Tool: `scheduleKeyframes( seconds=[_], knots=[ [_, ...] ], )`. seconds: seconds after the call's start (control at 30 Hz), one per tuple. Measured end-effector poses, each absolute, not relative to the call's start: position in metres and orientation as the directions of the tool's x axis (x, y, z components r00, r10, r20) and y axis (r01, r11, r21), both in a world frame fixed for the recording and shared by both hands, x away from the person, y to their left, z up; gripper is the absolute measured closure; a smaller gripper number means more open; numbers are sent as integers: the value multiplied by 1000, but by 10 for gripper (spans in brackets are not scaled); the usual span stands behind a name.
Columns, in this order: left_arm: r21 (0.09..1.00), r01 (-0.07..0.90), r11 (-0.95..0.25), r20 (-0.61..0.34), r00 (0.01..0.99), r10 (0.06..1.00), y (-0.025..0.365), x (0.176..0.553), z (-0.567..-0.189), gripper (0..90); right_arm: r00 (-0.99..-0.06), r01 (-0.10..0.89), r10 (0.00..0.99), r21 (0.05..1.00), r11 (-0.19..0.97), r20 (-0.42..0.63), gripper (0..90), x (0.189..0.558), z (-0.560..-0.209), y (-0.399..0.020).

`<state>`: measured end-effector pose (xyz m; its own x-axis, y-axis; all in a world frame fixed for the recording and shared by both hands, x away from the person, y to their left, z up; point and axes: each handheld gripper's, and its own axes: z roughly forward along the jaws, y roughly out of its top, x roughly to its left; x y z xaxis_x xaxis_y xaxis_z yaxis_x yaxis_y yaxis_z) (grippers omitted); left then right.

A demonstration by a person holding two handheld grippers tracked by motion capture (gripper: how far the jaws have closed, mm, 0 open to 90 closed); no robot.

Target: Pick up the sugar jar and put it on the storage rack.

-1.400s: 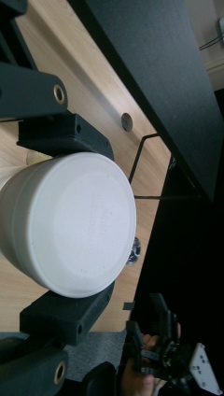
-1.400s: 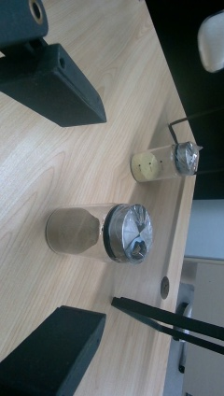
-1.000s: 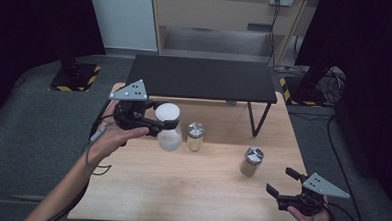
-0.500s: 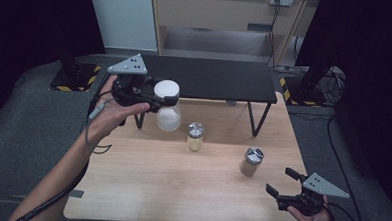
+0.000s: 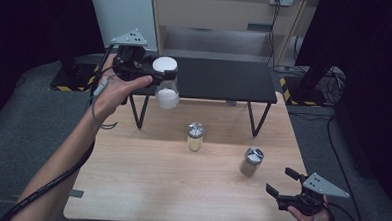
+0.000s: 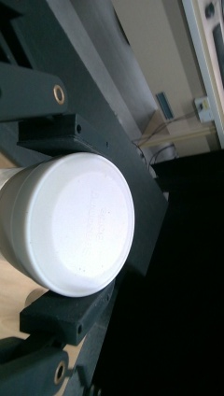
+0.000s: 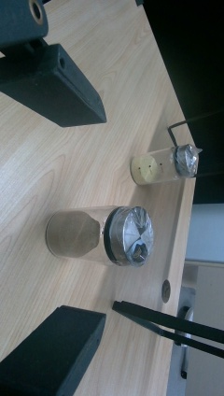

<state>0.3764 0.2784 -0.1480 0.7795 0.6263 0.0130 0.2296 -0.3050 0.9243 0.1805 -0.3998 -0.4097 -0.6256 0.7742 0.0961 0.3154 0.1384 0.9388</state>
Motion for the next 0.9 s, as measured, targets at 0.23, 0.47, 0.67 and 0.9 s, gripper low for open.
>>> scheduleKeyframes(
  seconds=[0.23,0.47,0.67,0.9],
  knots=[
    [932,244,-267,13,716,698,278,388,-144,325,-626,318,774,939,134,101,60,181,-410,-400],
    [932,274,-236,-1,653,757,275,402,-151,325,-629,318,771,938,140,98,60,181,-409,-400],
    [933,288,-216,-2,603,798,272,414,-159,325,-628,318,772,938,136,101,60,181,-410,-401],
    [927,311,-211,-1,564,826,267,427,-166,325,-629,318,771,938,136,101,60,181,-410,-401]
  ],
)
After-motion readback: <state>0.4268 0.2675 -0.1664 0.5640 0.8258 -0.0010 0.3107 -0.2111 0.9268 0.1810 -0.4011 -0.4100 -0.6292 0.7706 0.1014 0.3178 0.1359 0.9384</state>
